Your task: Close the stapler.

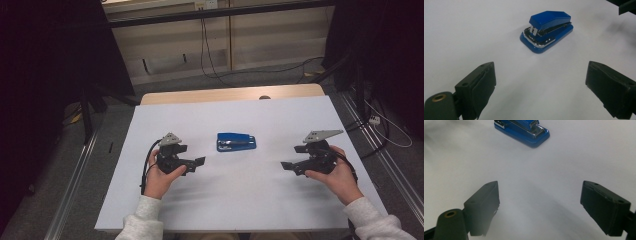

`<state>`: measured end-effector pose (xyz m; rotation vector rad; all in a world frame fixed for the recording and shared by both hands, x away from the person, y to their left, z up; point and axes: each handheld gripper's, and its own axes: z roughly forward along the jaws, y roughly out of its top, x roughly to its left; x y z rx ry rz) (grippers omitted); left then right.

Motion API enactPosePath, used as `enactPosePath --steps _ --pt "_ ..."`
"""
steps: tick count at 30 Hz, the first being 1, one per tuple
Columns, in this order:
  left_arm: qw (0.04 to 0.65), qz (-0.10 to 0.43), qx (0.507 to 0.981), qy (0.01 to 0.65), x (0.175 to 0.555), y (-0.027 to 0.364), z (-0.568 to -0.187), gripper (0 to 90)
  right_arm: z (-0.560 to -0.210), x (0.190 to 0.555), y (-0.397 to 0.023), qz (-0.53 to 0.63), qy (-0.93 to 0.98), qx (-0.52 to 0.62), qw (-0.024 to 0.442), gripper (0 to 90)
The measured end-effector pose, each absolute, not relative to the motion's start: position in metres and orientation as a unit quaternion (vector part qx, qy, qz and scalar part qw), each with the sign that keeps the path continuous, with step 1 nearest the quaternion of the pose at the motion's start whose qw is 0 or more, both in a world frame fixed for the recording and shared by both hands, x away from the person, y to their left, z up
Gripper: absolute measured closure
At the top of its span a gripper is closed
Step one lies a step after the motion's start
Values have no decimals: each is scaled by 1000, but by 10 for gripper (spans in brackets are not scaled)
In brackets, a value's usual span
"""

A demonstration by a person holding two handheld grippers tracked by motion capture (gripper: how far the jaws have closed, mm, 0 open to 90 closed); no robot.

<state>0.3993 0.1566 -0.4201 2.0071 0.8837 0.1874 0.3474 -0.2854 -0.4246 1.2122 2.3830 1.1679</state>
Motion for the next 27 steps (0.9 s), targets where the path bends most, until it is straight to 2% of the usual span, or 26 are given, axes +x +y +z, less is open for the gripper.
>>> enactPosePath --steps 27 --pt "453 89 803 377 375 198 -420 94 -426 323 -291 396 818 403 109 148"
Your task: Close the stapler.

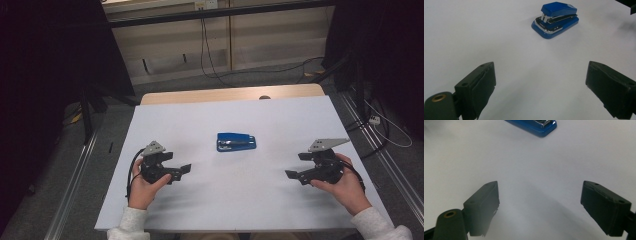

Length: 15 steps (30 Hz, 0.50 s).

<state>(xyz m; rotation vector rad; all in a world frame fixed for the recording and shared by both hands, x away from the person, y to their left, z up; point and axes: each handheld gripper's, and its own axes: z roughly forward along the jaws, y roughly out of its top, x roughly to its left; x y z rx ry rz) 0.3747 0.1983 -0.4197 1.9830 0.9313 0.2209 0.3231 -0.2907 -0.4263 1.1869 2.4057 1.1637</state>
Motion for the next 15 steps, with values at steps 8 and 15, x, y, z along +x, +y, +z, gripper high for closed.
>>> enactPosePath --steps 8,15 --pt "450 94 803 380 362 214 -421 94 -426 321 -293 397 816 405 109 148" --pt "446 99 804 380 353 226 -425 94 -427 321 -293 395 818 402 112 147"
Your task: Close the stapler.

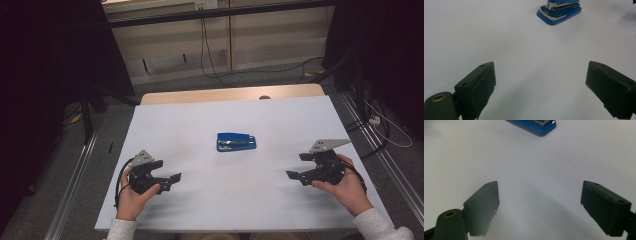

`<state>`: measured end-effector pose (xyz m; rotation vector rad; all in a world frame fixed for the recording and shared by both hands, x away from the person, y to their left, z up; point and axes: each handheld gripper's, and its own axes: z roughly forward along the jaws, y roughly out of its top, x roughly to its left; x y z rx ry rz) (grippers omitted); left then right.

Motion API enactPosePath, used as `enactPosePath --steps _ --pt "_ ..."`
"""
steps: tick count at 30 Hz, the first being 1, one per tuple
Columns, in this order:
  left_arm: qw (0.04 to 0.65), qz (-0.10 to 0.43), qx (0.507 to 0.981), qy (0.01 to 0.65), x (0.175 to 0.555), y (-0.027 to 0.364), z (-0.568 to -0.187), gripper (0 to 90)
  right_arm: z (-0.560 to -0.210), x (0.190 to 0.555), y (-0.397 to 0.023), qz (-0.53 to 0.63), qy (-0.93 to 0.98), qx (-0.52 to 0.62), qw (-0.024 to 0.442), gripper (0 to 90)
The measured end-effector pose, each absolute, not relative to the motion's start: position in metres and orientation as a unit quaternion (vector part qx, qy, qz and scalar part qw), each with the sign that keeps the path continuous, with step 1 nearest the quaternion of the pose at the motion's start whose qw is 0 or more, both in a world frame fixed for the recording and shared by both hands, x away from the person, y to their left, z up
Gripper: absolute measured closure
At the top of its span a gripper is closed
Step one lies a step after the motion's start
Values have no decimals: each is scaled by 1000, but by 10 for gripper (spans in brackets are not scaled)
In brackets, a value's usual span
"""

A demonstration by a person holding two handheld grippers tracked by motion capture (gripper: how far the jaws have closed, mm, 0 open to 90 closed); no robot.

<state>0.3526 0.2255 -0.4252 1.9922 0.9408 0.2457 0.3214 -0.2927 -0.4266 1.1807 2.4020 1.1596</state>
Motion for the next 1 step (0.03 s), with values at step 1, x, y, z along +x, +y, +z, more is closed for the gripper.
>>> enactPosePath --steps 1 --pt "444 101 806 379 353 227 -426 92 -427 322 -293 395 819 401 112 148"
